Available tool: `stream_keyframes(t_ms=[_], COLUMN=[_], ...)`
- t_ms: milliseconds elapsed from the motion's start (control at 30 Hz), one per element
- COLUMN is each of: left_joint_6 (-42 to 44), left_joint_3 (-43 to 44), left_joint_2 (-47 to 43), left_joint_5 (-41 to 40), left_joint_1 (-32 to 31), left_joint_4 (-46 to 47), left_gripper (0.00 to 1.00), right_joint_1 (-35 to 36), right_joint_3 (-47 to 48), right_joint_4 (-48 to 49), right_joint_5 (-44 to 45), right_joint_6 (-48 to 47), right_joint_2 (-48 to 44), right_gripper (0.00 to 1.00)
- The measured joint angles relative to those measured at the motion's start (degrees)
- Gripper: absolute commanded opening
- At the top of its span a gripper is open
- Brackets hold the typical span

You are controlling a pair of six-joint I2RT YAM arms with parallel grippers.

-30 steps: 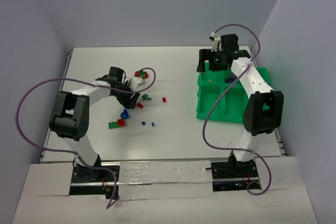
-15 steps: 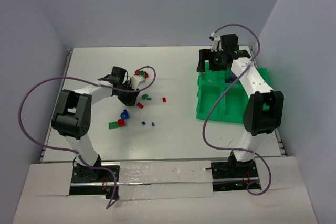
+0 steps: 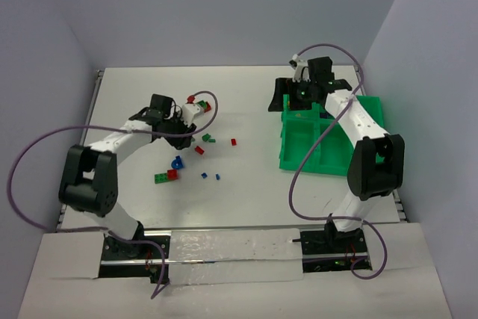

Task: Sort the legos into containers by color

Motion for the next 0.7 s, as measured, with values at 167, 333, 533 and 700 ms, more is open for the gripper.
stream_keyframes(t_ms=[167, 333, 533, 700], left_joint_6=[0.2, 1.1, 0.8, -0.2], left_joint_3=[-0.2, 1.5, 2.3, 3.6], left_joint_2=[-12.4, -17.0, -17.1, -17.1], left_joint_5=[5.5, 11.0, 13.5, 13.8], left_joint_1=[-0.2, -2.6, -7.1, -9.9], left_joint_4=[0.4, -0.2, -2.3, -3.0], left_gripper=[0.18, 0.17, 0.16, 0.16], right_joint_1=[3.6, 7.1, 11.7, 16.4], right_joint_3=[-5.0, -6.3, -5.0, -4.1], right_joint_4=[3.8, 9.3, 18.1, 22.6], right_joint_5=[-10.2, -21.4, -29.7, -33.3], right_joint_6=[4.3, 11.1, 20.8, 26.7], right_joint_2=[-1.9, -1.8, 0.4, 5.2], right_gripper=[1.00, 1.00, 1.00, 1.00])
